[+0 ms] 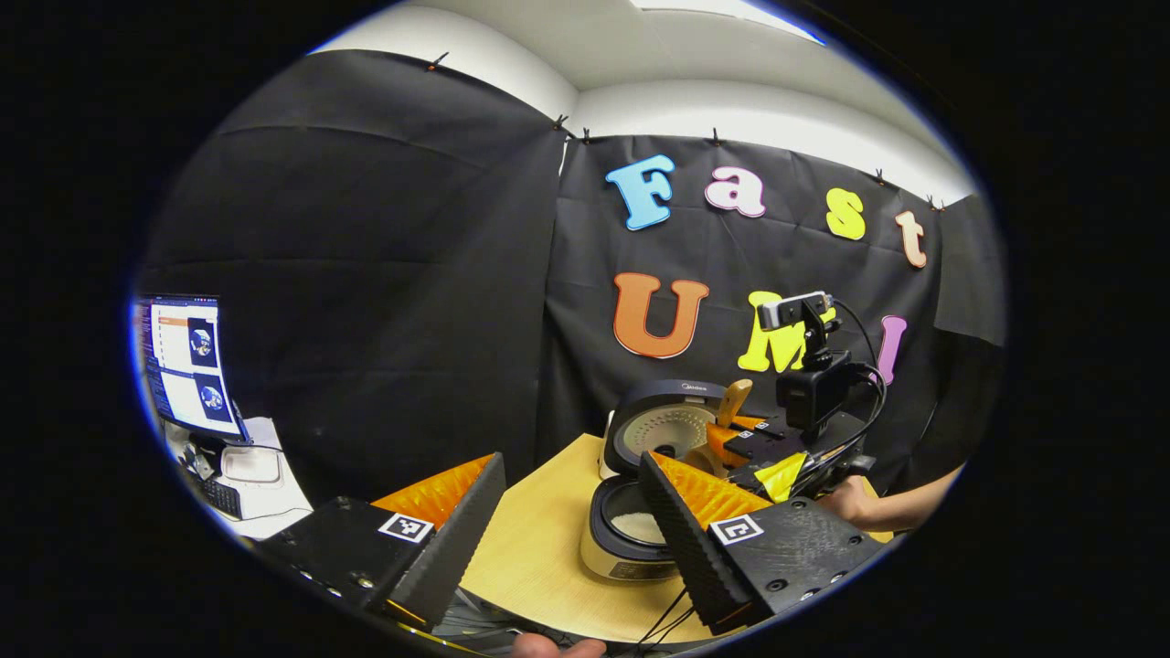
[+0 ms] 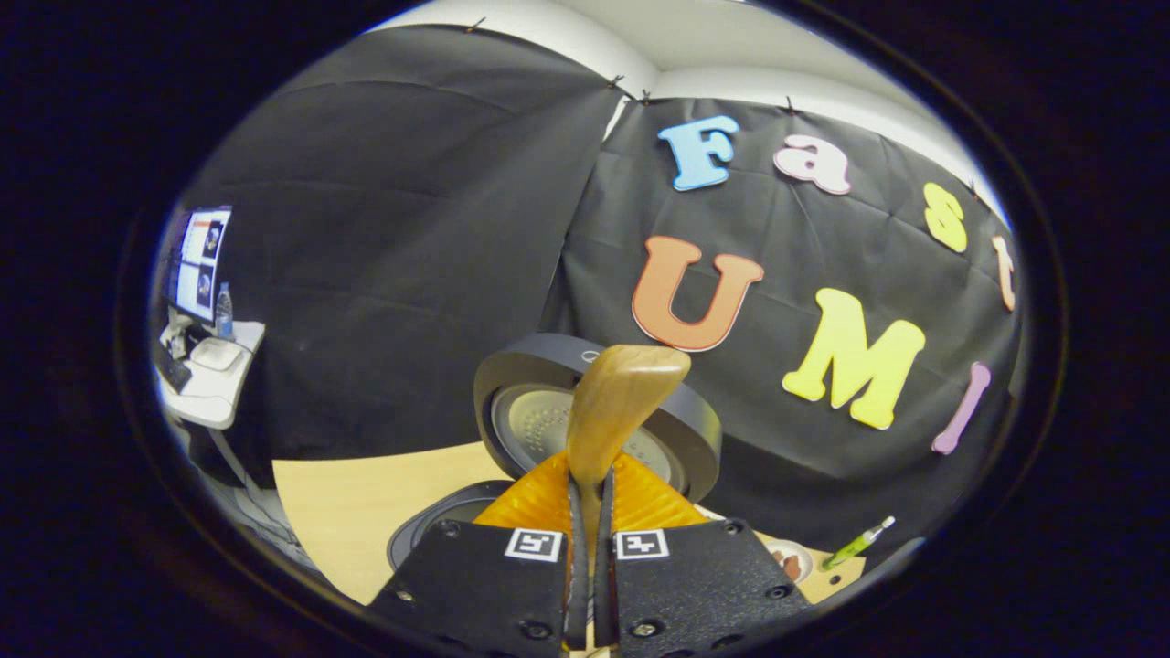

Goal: Close the left gripper, press the button to open the rice cooker; take a wooden spoon from the chopstick holder with the right hand, scoop a spoonful of rice and pour it into the rice cooker, then put the wooden spoon back into the chopstick holder.

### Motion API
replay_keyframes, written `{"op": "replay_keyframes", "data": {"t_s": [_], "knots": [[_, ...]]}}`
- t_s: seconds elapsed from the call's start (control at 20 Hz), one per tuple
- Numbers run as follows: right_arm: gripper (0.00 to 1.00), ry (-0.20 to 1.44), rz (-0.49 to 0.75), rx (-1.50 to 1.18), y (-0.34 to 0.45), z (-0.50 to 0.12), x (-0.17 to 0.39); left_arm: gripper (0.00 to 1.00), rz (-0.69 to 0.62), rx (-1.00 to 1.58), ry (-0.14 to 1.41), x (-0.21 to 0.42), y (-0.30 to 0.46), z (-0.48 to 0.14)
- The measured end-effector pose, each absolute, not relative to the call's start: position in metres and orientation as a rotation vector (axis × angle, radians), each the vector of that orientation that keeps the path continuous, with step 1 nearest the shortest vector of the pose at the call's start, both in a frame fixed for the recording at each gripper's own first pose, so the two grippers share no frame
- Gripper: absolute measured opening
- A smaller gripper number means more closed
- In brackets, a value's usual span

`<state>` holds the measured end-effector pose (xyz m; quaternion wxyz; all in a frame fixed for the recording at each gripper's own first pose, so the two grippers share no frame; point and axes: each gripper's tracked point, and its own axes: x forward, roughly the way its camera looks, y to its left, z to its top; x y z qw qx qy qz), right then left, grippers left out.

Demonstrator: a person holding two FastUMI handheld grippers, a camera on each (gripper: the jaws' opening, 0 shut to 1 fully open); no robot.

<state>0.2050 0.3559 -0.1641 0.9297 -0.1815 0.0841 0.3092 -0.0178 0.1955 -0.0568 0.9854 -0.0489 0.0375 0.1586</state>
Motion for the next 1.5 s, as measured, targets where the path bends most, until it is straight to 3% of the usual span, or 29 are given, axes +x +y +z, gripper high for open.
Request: {"op": "replay_keyframes", "data": {"t_s": [0.7,1.0,1.5], "knots": [[0.08,0.24,0.581,0.122,0.241,-0.092,0.19,0.95,0.142,-0.058,0.07,0.014,0.101,-0.034],[0.08,0.242,0.44,0.262,0.131,-0.072,0.203,0.94,0.023,-0.042,0.082,0.047,0.04,-0.033],[0.08,0.262,0.096,0.319,-0.081,-0.087,0.215,0.95,-0.129,-0.054,0.127,0.081,-0.046,-0.051]]}}
